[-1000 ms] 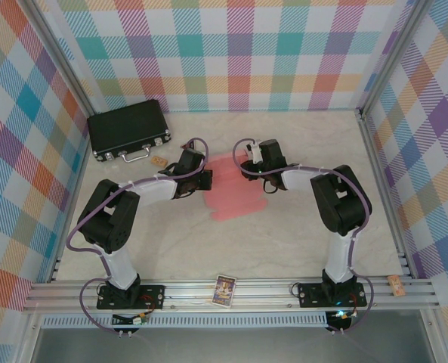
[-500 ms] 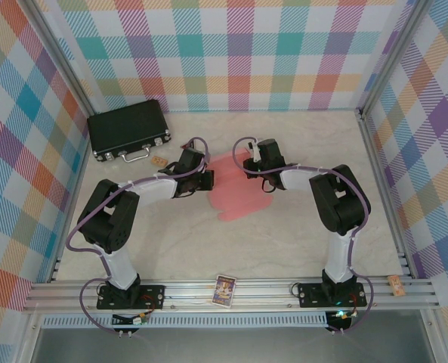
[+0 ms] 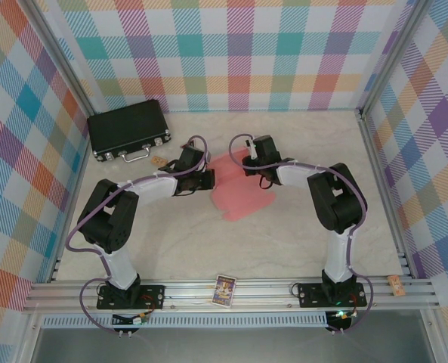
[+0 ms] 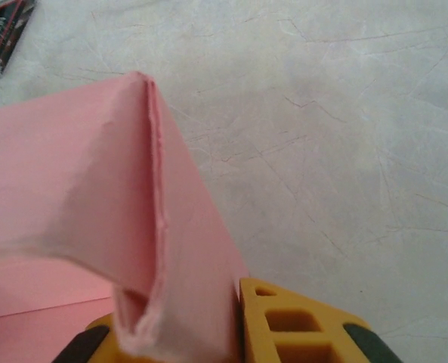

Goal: Fold the paper box

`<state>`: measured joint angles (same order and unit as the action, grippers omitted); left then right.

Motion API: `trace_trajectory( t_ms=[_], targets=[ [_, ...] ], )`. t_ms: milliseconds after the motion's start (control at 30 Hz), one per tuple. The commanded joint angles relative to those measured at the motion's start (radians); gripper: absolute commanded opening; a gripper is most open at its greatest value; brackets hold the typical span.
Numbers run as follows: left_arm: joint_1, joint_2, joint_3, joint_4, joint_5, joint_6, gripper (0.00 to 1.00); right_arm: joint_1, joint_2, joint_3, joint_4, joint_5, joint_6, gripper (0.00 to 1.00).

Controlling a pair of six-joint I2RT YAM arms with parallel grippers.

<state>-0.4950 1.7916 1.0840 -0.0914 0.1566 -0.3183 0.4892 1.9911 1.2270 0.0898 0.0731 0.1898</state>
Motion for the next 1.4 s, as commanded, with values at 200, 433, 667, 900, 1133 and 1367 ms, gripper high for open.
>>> trace_trajectory(
  t_ms=[200, 433, 667, 900, 1133, 1367],
  targets=[
    [-0.011, 0.017, 0.045, -0.037, 0.066, 0.000, 0.00, 0.073, 0.062, 0.055, -0.155, 0.194, -0.052, 0.11],
    [-0.011, 0.027, 0.054, -0.042, 0.055, -0.002, 0.00, 0.095, 0.077, 0.078, -0.194, 0.284, -0.100, 0.11],
    [-0.011, 0.042, 0.066, -0.045, 0.060, -0.006, 0.00, 0.112, 0.097, 0.125, -0.260, 0.372, -0.010, 0.10],
    [-0.011, 0.056, 0.071, -0.042, 0.057, -0.005, 0.00, 0.117, 0.117, 0.143, -0.266, 0.325, 0.090, 0.10],
    [-0.011, 0.071, 0.073, -0.046, 0.045, -0.004, 0.00, 0.117, 0.113, 0.128, -0.234, 0.260, 0.101, 0.13],
    [-0.011, 0.065, 0.073, -0.066, 0.015, 0.006, 0.00, 0.115, 0.069, 0.101, -0.245, 0.260, 0.083, 0.20]
  ],
)
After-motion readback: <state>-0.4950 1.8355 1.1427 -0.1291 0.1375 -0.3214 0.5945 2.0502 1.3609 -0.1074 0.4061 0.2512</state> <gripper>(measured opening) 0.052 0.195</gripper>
